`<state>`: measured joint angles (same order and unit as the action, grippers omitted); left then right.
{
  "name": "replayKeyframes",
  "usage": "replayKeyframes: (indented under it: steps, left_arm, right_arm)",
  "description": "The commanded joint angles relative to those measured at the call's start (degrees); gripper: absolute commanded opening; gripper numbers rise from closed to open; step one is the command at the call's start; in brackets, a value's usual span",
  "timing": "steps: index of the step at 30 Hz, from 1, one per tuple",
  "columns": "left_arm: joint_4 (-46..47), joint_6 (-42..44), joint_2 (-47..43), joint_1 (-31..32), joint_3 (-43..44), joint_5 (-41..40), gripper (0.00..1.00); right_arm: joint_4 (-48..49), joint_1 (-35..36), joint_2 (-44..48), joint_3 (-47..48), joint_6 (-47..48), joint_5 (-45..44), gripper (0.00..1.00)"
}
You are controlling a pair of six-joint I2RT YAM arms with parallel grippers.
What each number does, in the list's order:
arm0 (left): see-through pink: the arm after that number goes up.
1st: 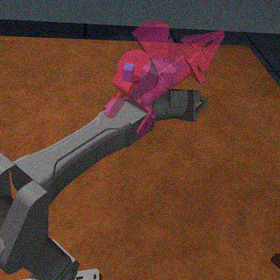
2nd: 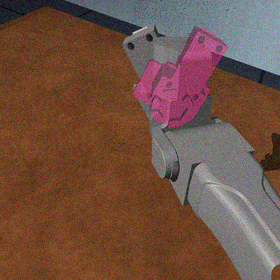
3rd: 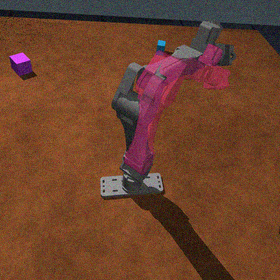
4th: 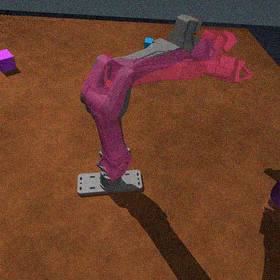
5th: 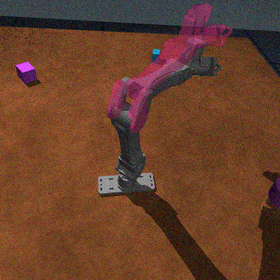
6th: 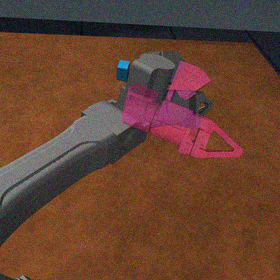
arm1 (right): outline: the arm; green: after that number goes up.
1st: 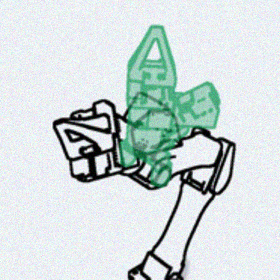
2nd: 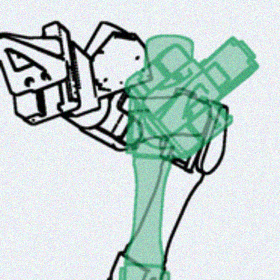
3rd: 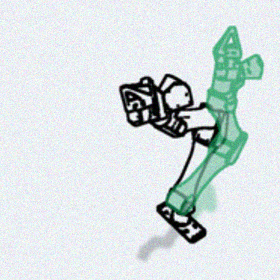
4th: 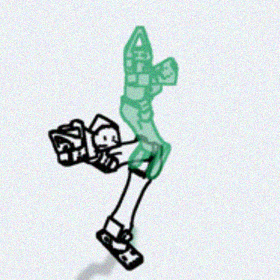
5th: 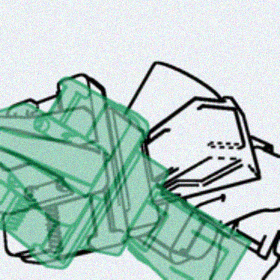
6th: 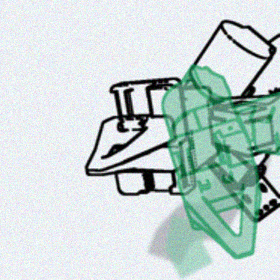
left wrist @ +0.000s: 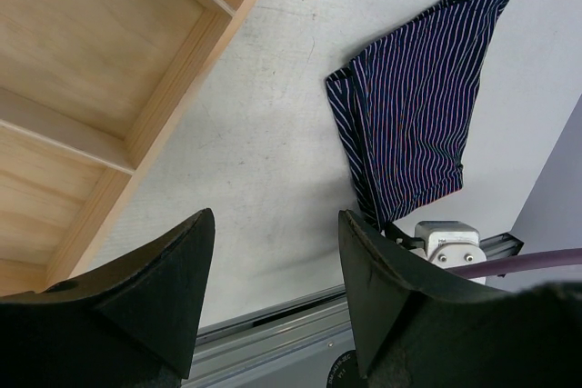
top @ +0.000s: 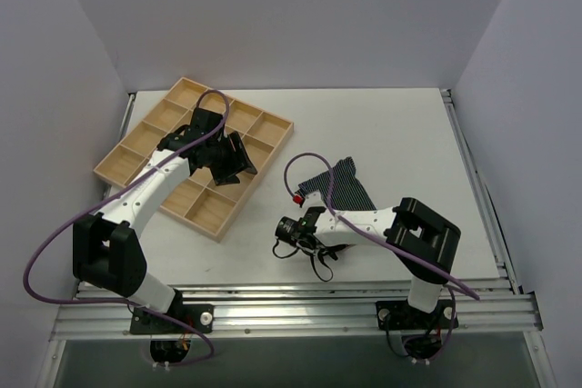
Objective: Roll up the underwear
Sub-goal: Fold the underwear
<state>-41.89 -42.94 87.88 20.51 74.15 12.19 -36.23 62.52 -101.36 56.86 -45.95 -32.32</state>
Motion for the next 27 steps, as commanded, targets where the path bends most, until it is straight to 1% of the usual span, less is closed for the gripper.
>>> replayKeyframes:
  steps: [1,3,4,6,7,8,9,12,15,19,22,25,27]
  left_arm:
    - [-0.56,0.57,-1.22,-0.39,1.08,-0.23,0.65]
    - [-0.48,0.75,-1.13,-0.30,1.17,0.03,0.65]
    - [-0.13,1.19,-1.13,-0.38,1.17,0.38,0.66]
    - [-0.47,1.19,-1.13,-0.30,1.17,0.38,0.67]
    - [-1.78,0.93,-1.04,-0.30,1.26,-0.23,0.67]
    - [-2.75,0.58,-0.60,-0.30,2.13,-1.28,0.67]
    - [-3.72,0.05,-0.43,-0.21,2.49,-2.94,0.67]
    - [-4.25,-3.28,-0.34,1.19,1.97,-4.01,0.68]
    - [-0.84,-8.63,-0.42,4.17,-0.48,-3.40,0.68]
    - [6.62,-12.78,1.59,7.61,-3.48,-1.65,0.68]
    - [7.09,-14.01,5.72,10.07,-1.57,-0.41,0.64]
    - [4.11,-14.63,9.85,12.96,2.47,-2.60,0.63]
    - [3.66,-16.37,11.88,14.02,3.54,-4.36,0.63]
  right_arm:
    - [-0.78,-0.82,-0.68,-1.40,0.25,-1.61,0.23]
    - [-0.34,-0.82,-0.51,-1.31,1.04,-1.35,0.19]
    - [-0.25,-0.74,-0.42,-0.97,1.22,-0.48,0.13]
    - [0.10,-0.74,1.16,-0.70,1.74,1.02,0.06]
    - [0.10,-0.65,1.86,-0.52,1.83,3.20,0.02]
    - [1.24,-0.73,3.87,-0.61,2.18,4.79,0.00]
    - [2.03,-0.73,5.02,-0.87,3.32,6.55,0.00]
    - [4.85,-0.38,8.81,-1.75,4.55,12.79,0.00]
    - [6.08,-0.12,10.65,-2.54,4.38,16.39,0.00]
    - [7.84,0.14,12.33,-4.12,3.94,19.65,0.00]
    - [8.45,0.58,13.29,-5.18,3.42,20.80,0.00]
    - [9.07,0.76,14.87,-6.32,2.80,20.89,0.00]
    - [9.33,0.85,15.58,-6.94,1.92,20.89,0.00]
